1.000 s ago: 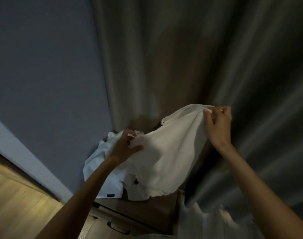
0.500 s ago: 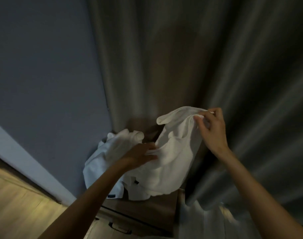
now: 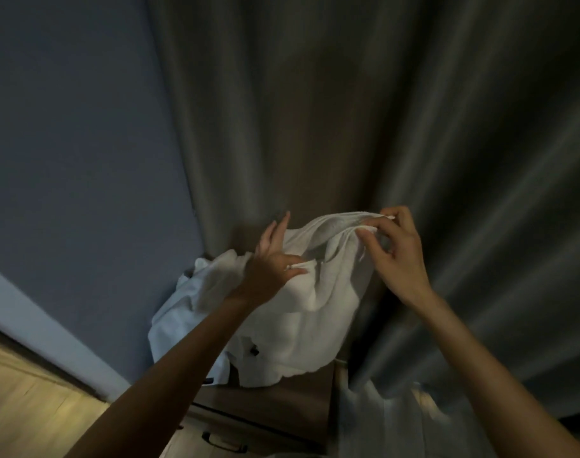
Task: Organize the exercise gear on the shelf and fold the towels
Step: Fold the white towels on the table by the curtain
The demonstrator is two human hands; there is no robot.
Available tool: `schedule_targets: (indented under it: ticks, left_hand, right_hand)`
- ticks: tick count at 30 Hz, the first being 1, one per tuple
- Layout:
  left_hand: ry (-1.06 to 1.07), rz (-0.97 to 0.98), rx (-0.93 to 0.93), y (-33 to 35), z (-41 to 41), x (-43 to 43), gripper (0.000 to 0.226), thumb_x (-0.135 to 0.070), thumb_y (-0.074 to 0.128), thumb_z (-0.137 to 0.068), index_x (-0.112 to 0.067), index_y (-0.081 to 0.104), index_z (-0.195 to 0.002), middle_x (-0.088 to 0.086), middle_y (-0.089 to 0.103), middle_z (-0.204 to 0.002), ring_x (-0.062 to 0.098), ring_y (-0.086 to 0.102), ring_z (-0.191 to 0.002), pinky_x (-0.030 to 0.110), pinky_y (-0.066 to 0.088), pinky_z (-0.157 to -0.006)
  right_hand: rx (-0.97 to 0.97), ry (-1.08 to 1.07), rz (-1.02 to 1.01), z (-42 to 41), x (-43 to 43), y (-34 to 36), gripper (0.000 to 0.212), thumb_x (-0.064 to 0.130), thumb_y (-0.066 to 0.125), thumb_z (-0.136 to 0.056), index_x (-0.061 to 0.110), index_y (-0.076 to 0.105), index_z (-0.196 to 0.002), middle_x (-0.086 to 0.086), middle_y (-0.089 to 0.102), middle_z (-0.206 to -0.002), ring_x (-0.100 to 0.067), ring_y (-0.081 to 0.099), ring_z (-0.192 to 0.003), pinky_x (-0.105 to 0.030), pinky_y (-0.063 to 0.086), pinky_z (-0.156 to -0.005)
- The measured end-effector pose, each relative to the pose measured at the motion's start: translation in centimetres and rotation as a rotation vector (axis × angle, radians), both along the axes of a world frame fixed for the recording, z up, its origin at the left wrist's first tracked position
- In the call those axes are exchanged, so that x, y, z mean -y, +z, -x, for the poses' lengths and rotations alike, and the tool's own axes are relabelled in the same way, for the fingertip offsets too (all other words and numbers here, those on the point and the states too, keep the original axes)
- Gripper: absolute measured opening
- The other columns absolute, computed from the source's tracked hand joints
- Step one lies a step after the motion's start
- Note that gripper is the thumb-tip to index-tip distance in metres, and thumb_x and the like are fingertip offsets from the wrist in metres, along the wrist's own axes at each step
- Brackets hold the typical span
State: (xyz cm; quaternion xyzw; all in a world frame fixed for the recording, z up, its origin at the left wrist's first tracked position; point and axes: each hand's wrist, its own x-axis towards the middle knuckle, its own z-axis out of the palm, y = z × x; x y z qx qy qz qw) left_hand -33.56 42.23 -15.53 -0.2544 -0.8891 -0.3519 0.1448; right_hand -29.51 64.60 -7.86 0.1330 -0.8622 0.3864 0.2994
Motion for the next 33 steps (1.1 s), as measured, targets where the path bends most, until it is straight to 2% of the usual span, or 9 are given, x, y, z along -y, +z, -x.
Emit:
schedule_targets:
  ticks: [3,6,11,15,19,24,26,29,33]
  left_hand:
    - [0.026,0.233,-0.095,-0.5,-0.4,0.0,0.029,-0.027,0.056,-0.095,-0.016,0.067,-0.120,0.021,0.023,-0.152,0.037,0.036,-0.136,0.044,0.037,-0.107]
    - [0.044,0.254,-0.259,-0.6,-0.6,0.5,0.028,-0.007,0.064,-0.088,0.003,0.066,-0.115,0.031,0.053,-0.128,0.044,0.060,-0.109,0.048,0.053,-0.088]
    - [0.164,0.015,-0.164,2.2,0.9,3.7,0.028,-0.004,0.050,-0.097,-0.001,0.061,-0.122,0.019,0.056,-0.127,0.031,0.051,-0.121,0.037,0.036,-0.108]
    - [0.155,-0.094,-0.189,7.5,2.9,5.7,0.024,-0.005,0.052,-0.095,-0.004,0.068,-0.113,0.016,0.060,-0.106,0.022,0.055,-0.101,0.016,0.035,-0.093]
    - [0.149,-0.091,-0.281,12.5,4.8,7.4,0.023,-0.005,0.052,-0.095,-0.004,0.067,-0.113,0.018,0.061,-0.105,0.024,0.053,-0.101,0.015,0.035,-0.091]
    - [0.149,-0.077,-0.436,19.9,6.1,8.5,0.028,-0.001,0.053,-0.091,-0.003,0.066,-0.115,0.022,0.059,-0.105,0.019,0.047,-0.100,0.017,0.034,-0.091]
    - [0.152,-0.103,-0.459,22.5,6.5,9.0,0.025,-0.003,0.055,-0.090,-0.004,0.068,-0.112,0.019,0.060,-0.106,0.012,0.044,-0.098,0.013,0.034,-0.092]
    - [0.123,-0.198,-0.467,25.1,6.4,9.6,0.017,-0.005,0.061,-0.089,-0.008,0.072,-0.101,0.000,0.064,-0.101,0.013,0.051,-0.098,0.013,0.038,-0.088]
    - [0.090,-0.418,-0.356,27.3,5.5,10.1,0.019,-0.005,0.060,-0.090,-0.023,0.066,-0.095,-0.017,0.065,-0.089,-0.017,0.058,-0.081,0.004,0.042,-0.074]
  right_hand:
    - [-0.023,-0.001,-0.008,-0.2,0.1,0.2,0.008,0.010,0.066,-0.088,0.010,0.071,-0.095,-0.004,0.045,-0.102,-0.004,0.047,-0.095,-0.006,0.035,-0.086]
    - [-0.025,-0.010,-0.003,-0.3,0.0,0.4,0.009,0.011,0.066,-0.089,0.009,0.070,-0.096,-0.004,0.045,-0.102,-0.004,0.046,-0.095,-0.005,0.034,-0.086]
    - [-0.011,-0.095,-0.050,0.5,-1.0,1.1,0.011,0.015,0.065,-0.090,0.009,0.070,-0.098,-0.008,0.046,-0.104,-0.015,0.050,-0.100,-0.023,0.042,-0.089]
    - [-0.044,-0.128,-0.300,1.6,-1.5,2.1,0.015,0.019,0.071,-0.085,0.007,0.070,-0.095,-0.015,0.046,-0.106,-0.027,0.047,-0.100,-0.027,0.040,-0.088]
    - [-0.067,-0.298,-0.517,3.1,-2.9,4.5,0.017,0.016,0.067,-0.086,0.000,0.064,-0.092,-0.020,0.048,-0.107,-0.039,0.045,-0.094,-0.047,0.048,-0.079]
    - [-0.218,-0.473,-0.650,4.1,-3.7,9.7,0.023,0.027,0.058,-0.090,0.007,0.066,-0.096,-0.015,0.062,-0.103,-0.036,0.051,-0.084,-0.040,0.043,-0.069]
    - [-0.243,-0.453,-0.562,4.5,-3.6,11.8,0.022,0.033,0.057,-0.091,0.012,0.065,-0.093,-0.008,0.066,-0.098,-0.027,0.055,-0.084,-0.034,0.043,-0.069]
    - [-0.164,-0.267,-0.177,5.1,-2.9,13.7,0.016,0.032,0.059,-0.092,0.017,0.061,-0.088,0.002,0.062,-0.084,-0.012,0.054,-0.074,-0.026,0.040,-0.065]
    - [-0.208,-0.046,0.203,5.0,-0.6,15.9,0.020,0.025,0.060,-0.093,0.025,0.047,-0.078,0.014,0.050,-0.071,0.007,0.050,-0.062,-0.006,0.038,-0.056]
